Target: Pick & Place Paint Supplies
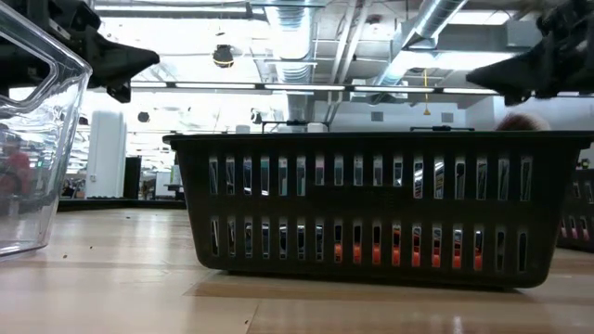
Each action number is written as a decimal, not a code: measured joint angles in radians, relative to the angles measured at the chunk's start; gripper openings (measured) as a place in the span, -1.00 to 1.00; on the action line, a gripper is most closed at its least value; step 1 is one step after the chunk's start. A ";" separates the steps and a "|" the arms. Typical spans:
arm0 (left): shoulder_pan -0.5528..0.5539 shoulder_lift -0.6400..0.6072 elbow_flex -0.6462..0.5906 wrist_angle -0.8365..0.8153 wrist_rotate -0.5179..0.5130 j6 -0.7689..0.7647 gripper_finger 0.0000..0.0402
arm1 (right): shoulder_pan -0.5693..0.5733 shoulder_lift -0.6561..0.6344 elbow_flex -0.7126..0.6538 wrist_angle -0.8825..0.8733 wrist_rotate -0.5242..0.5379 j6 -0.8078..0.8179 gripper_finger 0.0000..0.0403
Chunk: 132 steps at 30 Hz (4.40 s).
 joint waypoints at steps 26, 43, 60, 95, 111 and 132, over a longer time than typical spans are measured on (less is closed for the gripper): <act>0.003 0.000 0.000 -0.067 0.049 -0.035 -0.97 | -0.157 0.072 -0.009 -0.036 -0.332 0.110 -0.44; 0.003 0.000 0.000 -0.057 0.049 -0.052 -0.97 | -0.190 0.000 0.002 -0.069 -0.329 0.075 -0.44; 0.003 0.001 0.000 -0.069 0.049 -0.058 -0.97 | -0.178 0.005 -0.031 0.027 -0.301 0.038 -0.44; 0.002 0.001 0.000 -0.047 0.048 -0.036 -0.97 | -0.177 0.012 -0.031 0.028 -0.300 0.040 -0.44; 0.003 0.001 0.000 -0.047 0.048 -0.036 -0.97 | -0.177 0.012 -0.032 0.028 -0.301 0.041 -0.44; 0.002 0.001 0.000 -0.047 0.048 -0.036 -0.97 | -0.177 0.012 -0.032 0.029 -0.301 0.041 -0.44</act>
